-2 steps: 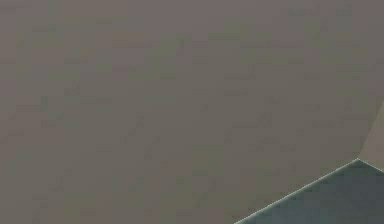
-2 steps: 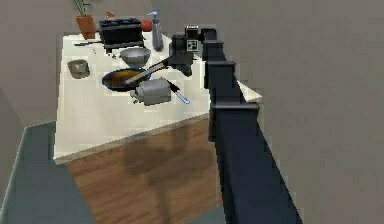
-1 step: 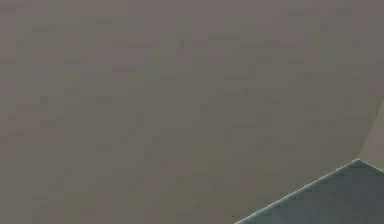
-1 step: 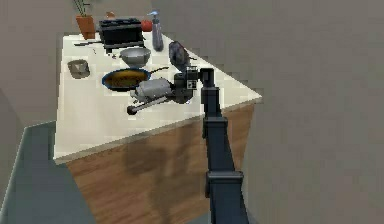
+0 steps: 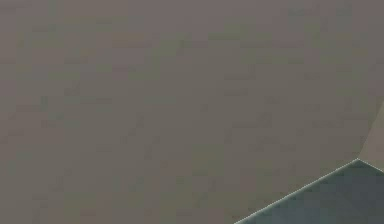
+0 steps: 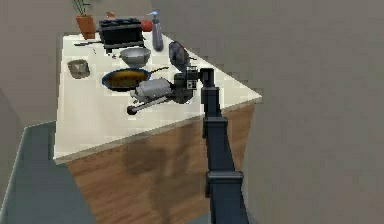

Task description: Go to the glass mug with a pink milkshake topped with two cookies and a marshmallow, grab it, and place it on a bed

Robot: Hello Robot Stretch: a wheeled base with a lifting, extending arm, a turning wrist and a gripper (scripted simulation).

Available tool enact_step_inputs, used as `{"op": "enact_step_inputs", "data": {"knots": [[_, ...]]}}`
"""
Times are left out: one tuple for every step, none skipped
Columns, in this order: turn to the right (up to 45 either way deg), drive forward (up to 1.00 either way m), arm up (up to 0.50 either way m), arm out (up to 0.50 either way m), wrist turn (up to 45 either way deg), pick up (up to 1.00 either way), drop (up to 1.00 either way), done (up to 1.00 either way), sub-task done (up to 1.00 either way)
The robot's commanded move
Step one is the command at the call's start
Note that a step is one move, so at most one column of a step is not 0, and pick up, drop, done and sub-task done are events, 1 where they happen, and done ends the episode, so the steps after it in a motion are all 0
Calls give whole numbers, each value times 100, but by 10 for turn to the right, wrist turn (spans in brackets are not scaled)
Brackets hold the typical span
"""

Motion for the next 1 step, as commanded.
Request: {"op": "enact_step_inputs", "data": {"knots": [[0,0,10,0,0,0,0,0,0]]}}
